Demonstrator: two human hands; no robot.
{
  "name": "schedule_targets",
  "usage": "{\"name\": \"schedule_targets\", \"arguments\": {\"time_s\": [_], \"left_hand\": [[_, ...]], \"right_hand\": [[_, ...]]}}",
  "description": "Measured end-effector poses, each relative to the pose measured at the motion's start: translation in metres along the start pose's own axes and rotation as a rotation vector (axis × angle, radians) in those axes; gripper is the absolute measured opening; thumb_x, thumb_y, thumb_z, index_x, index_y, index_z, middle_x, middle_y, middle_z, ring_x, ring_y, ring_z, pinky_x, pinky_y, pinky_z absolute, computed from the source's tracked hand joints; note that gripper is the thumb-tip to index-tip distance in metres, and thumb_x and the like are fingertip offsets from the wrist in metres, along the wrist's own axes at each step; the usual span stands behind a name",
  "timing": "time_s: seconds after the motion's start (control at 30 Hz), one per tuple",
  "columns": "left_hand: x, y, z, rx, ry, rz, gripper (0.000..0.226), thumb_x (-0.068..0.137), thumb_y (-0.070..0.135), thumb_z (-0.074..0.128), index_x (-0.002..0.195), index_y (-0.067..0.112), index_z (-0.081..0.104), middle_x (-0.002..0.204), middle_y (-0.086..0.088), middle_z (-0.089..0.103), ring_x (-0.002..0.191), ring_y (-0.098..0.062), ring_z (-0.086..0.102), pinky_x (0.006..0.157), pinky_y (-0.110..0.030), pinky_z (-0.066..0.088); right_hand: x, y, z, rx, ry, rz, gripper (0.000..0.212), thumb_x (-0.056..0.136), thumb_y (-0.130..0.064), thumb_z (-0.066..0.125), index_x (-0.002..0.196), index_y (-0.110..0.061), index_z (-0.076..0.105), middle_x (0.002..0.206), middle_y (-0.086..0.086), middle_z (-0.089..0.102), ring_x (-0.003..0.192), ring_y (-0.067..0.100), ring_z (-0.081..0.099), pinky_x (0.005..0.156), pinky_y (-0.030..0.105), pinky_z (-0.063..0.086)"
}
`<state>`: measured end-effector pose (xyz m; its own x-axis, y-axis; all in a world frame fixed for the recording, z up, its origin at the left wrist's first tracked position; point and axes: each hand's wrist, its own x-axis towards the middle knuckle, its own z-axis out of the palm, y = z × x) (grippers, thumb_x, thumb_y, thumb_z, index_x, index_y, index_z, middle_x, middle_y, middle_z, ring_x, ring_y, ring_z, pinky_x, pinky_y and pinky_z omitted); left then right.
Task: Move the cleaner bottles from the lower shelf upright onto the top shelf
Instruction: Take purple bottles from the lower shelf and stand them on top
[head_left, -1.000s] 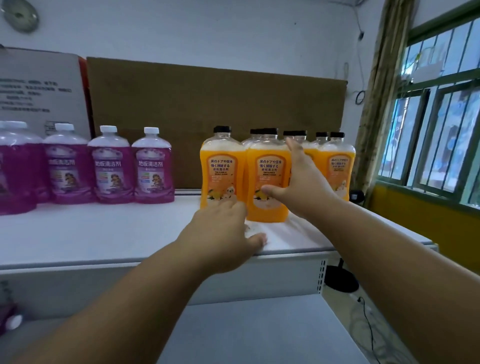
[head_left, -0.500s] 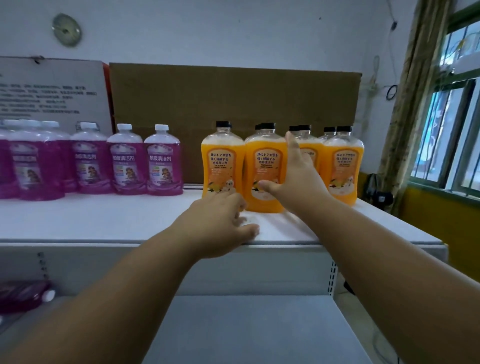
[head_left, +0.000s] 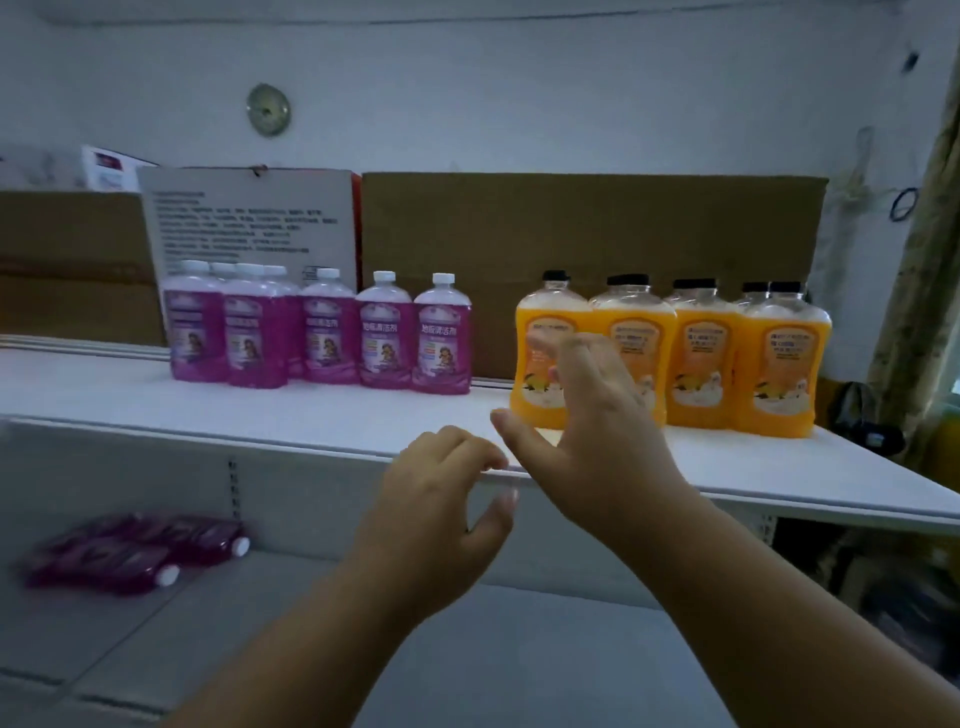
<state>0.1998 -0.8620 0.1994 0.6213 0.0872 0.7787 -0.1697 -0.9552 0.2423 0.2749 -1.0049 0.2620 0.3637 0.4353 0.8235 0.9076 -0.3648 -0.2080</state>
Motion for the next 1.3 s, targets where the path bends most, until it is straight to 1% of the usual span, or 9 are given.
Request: {"name": "schedule_targets", "arguments": {"time_s": [0.13,0.3,0.43,0.57,0.73,0.83,0.97,1.17,1.3], "left_hand": [[-0.061,-0.062,-0.048,0.115,-0.100,-0.117,0.039,0.087,0.051,0.050,0.116,0.027,0.063,0.112,0.011,0.061,0.105,-0.009,0.052,0.088,-0.029,0.043],[-0.162,-0.158,-0.122,0.217,-0.142,-0.334,0.034,0.088,0.046,0.057,0.116,0.028,0.061,0.105,0.013,0.053,0.097,-0.008,0.048,0.085,-0.027,0.041],[-0.228,-0.230,-0.178,0.243,-0.261,-0.461,0.036,0.092,0.047,0.057,0.124,0.030,0.057,0.115,0.009,0.054,0.106,-0.010,0.050,0.090,-0.030,0.042],[-0.259,-0.291,-0.214,0.283,-0.323,-0.518,0.034,0.094,0.048,0.054,0.121,0.030,0.058,0.113,0.010,0.054,0.105,-0.010,0.048,0.081,-0.023,0.036],[-0.259,-0.359,-0.212,0.227,-0.349,-0.550,0.035,0.094,0.044,0.057,0.123,0.026,0.059,0.114,0.006,0.057,0.106,-0.012,0.051,0.087,-0.028,0.042],[-0.252,-0.398,-0.194,0.189,-0.324,-0.597,0.036,0.094,0.040,0.061,0.124,0.021,0.061,0.115,0.001,0.062,0.105,-0.016,0.056,0.089,-0.033,0.045],[-0.244,-0.443,-0.182,0.214,-0.312,-0.628,0.032,0.092,0.038,0.062,0.117,0.020,0.065,0.108,-0.001,0.065,0.092,-0.018,0.061,0.079,-0.031,0.048],[-0.232,-0.527,-0.181,0.234,-0.334,-0.629,0.027,0.091,0.034,0.062,0.112,0.019,0.069,0.105,-0.005,0.068,0.095,-0.025,0.062,0.083,-0.036,0.049],[-0.227,-0.592,-0.169,0.217,-0.360,-0.605,0.019,0.090,0.032,0.059,0.100,0.018,0.069,0.098,-0.007,0.067,0.090,-0.030,0.062,0.074,-0.035,0.048]], "right_hand": [[-0.014,-0.073,0.054,0.142,-0.187,-0.087,0.062,0.083,-0.053,0.068,0.135,-0.038,0.038,0.130,-0.013,0.045,0.110,0.002,0.046,0.088,0.021,0.043],[-0.040,-0.169,0.152,0.303,-0.321,-0.120,0.060,0.082,-0.056,0.061,0.135,-0.039,0.038,0.121,-0.022,0.038,0.109,-0.001,0.045,0.090,0.022,0.044],[-0.052,-0.238,0.230,0.379,-0.372,-0.073,0.060,0.083,-0.050,0.066,0.136,-0.033,0.044,0.120,-0.017,0.042,0.103,0.000,0.046,0.088,0.023,0.045],[-0.051,-0.282,0.285,0.385,-0.410,-0.052,0.059,0.083,-0.051,0.066,0.135,-0.032,0.045,0.120,-0.015,0.044,0.102,0.003,0.047,0.086,0.024,0.044],[-0.041,-0.293,0.343,0.350,-0.447,-0.006,0.059,0.083,-0.051,0.065,0.134,-0.031,0.046,0.121,-0.014,0.045,0.108,0.006,0.048,0.100,0.041,0.044],[-0.030,-0.283,0.387,0.333,-0.496,0.025,0.060,0.084,-0.051,0.065,0.137,-0.033,0.045,0.124,-0.012,0.046,0.109,0.006,0.048,0.097,0.034,0.045],[-0.005,-0.274,0.441,0.313,-0.558,0.091,0.057,0.084,-0.045,0.070,0.136,-0.032,0.049,0.126,-0.007,0.048,0.109,0.008,0.050,0.092,0.026,0.043],[0.022,-0.283,0.500,0.329,-0.614,0.178,0.050,0.085,-0.039,0.068,0.132,-0.031,0.053,0.121,-0.003,0.050,0.112,0.013,0.048,0.090,0.032,0.044],[0.022,-0.298,0.534,0.271,-0.587,0.263,0.050,0.086,-0.039,0.065,0.133,-0.029,0.052,0.120,-0.006,0.048,0.112,0.012,0.048,0.087,0.028,0.042]]}}
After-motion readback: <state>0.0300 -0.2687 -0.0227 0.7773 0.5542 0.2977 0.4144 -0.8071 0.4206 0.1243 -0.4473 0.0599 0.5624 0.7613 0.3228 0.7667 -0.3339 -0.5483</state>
